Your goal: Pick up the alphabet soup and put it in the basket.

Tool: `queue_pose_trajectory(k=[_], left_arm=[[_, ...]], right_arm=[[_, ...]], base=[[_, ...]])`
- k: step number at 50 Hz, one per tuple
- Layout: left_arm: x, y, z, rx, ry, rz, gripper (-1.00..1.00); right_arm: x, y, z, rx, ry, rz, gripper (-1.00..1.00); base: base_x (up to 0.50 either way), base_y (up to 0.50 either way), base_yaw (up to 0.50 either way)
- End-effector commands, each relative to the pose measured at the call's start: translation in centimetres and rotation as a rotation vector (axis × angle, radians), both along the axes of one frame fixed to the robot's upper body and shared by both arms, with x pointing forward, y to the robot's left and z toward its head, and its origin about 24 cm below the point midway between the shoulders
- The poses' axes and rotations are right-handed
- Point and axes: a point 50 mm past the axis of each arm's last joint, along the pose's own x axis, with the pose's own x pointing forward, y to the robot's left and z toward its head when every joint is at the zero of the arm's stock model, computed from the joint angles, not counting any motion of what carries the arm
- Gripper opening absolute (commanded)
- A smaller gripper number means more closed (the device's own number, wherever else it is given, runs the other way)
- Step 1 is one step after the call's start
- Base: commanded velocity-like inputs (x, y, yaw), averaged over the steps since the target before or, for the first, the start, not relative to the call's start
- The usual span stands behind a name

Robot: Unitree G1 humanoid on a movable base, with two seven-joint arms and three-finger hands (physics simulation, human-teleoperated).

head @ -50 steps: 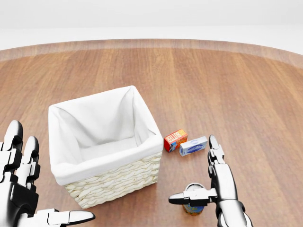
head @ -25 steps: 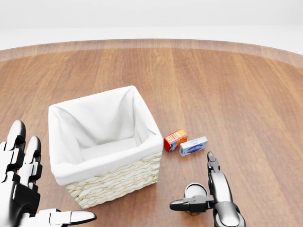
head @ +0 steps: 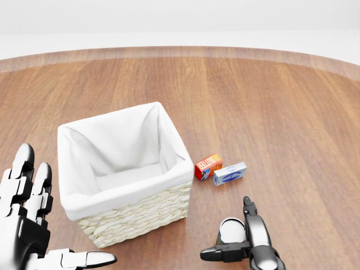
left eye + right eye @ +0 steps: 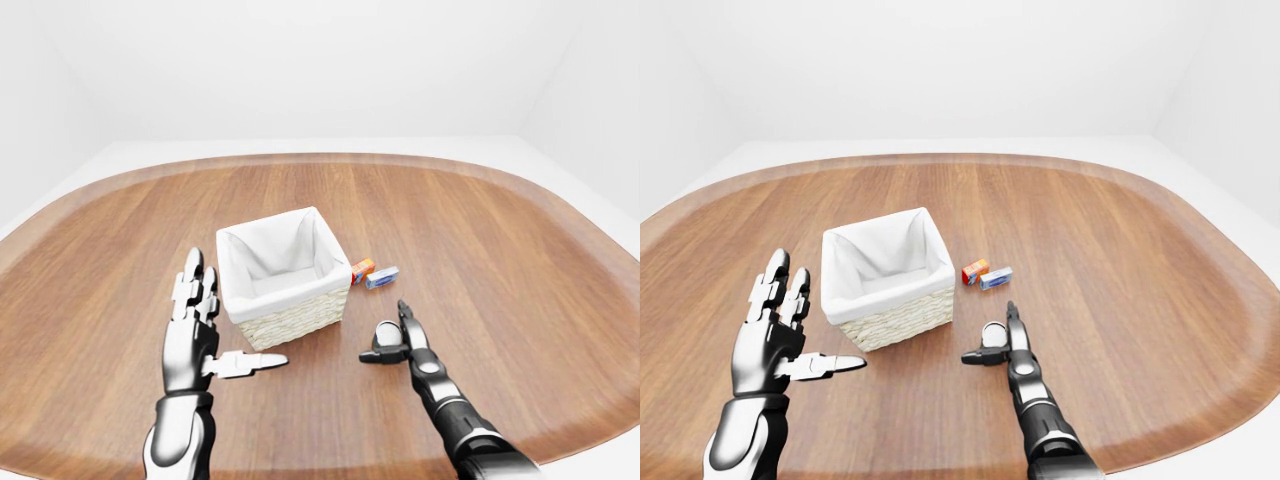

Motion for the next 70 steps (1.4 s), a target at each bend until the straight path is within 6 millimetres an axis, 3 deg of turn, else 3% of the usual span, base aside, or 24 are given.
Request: queue_pose_trajectory(k=[1, 23, 24, 25, 26, 27, 46, 70], left_arm=[[-0.2, -0.1, 0.1, 0.001, -0.002, -0.003, 1.00], [-0.6, -0.2, 0.2, 0.002, -0.011, -0.008, 1.00], [-0.6, -0.1, 0.2, 0.002, -0.012, -0.008, 1.00], [-0.6, -0.1, 0.2, 0.001, -0.012, -0.008, 1.00], [-0.6, -0.1, 0.2, 0.001, -0.012, -0.008, 1.00], [-0.6, -0.1, 0.2, 0.000, -0.013, -0.007, 1.00], [-1.1, 0.2, 0.7, -0.015, -0.023, -0.015, 1.00], [-0.8, 0.1, 0.5, -0.014, -0.017, -0.019, 1.00]], right_arm=[[0.0, 0.5, -1.1, -0.040, 0.115, 0.006, 1.00], [-0.2, 1.2, -1.4, -0.067, 0.137, 0.031, 1.00], [-0.2, 1.2, -1.4, -0.065, 0.137, 0.031, 0.47], [-0.2, 1.2, -1.4, -0.065, 0.137, 0.032, -0.72], [-0.2, 1.2, -1.4, -0.065, 0.137, 0.032, -0.72], [-0.2, 1.3, -1.4, -0.062, 0.139, 0.038, -1.00], [-0.7, 1.6, -1.6, -0.058, 0.118, 0.058, -1.00], [0.4, 0.8, -0.4, -0.011, 0.056, 0.022, -1.00]], base=[[0.00, 0.00, 0.00], [0.00, 0.00, 0.00], [0.00, 0.00, 0.00], [0.00, 0.00, 0.00], [0.00, 0.00, 0.00], [0.00, 0.00, 0.00], [0.00, 0.00, 0.00], [0.00, 0.00, 0.00]])
